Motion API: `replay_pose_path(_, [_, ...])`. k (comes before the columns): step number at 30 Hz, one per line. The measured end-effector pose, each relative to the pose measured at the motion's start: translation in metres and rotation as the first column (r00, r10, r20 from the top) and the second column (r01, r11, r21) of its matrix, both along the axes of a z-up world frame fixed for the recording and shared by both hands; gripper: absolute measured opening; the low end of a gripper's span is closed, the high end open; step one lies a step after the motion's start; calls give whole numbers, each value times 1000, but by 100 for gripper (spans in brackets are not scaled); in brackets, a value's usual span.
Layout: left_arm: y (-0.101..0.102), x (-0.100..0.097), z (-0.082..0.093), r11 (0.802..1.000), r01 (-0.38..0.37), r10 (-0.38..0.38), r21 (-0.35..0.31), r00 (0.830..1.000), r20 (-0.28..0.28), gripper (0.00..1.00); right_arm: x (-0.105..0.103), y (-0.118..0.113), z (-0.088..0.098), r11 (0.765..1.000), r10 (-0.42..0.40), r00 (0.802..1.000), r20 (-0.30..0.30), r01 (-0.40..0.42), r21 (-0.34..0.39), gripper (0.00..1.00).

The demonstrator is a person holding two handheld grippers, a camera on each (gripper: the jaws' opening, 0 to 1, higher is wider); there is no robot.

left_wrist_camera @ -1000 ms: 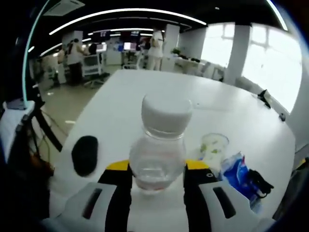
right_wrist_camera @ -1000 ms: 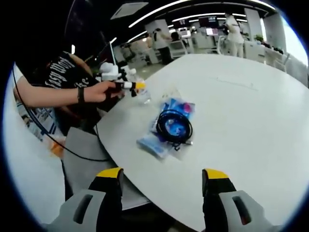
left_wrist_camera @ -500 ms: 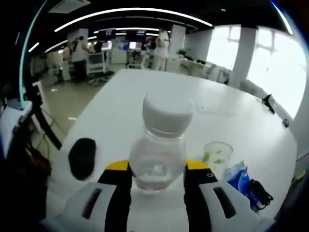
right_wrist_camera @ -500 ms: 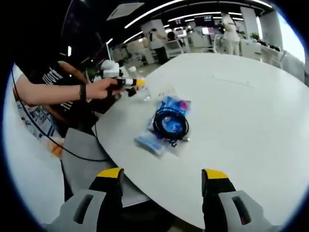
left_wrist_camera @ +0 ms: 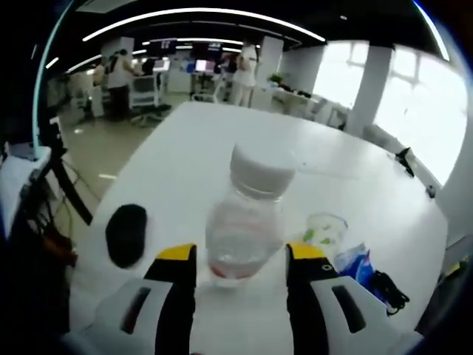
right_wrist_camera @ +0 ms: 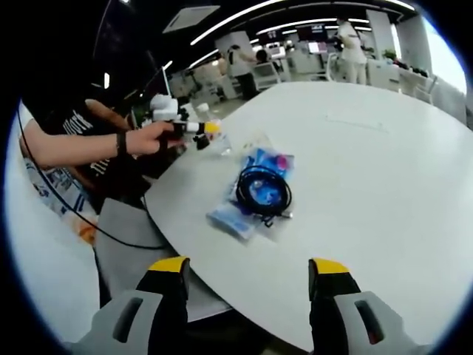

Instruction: Arrange the tabletop items into an orderly group along one side of the table until the central work area is clear of visible clutter.

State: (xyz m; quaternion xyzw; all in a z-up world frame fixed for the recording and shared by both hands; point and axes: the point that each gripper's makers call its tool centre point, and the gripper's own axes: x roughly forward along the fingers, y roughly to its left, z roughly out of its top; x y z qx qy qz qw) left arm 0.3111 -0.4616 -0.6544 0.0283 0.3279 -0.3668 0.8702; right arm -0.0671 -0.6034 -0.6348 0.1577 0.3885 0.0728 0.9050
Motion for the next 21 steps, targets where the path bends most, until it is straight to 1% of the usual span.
replay_pose_path(6, [16,-17,1,1000,21,-21,-7,1000,-1,47,0,4,-3,1000,6,1000,0,-6,8,66])
replay_pose_path(11, [33,-33,-2,1000,20,-20,-2,1000,-9,47,2,6,-4,1000,13,1000,4,-13,13,66])
replay_pose_path(14, [42,-46,-6,999,38,-38,5,999,-20,48,7,7,-1,1000,7,1000,22,-8,27,66])
replay_pose_path(15, [44,-47,-9,999,42,-42,6,999,-23,48,8,7,-1,1000,6,1000,25,-7,29,66])
replay_pose_path(21, [57,-64,-25,996,82,-80,22,996,-49,49,10,9,-2,999,20,999,26,-21,32,66])
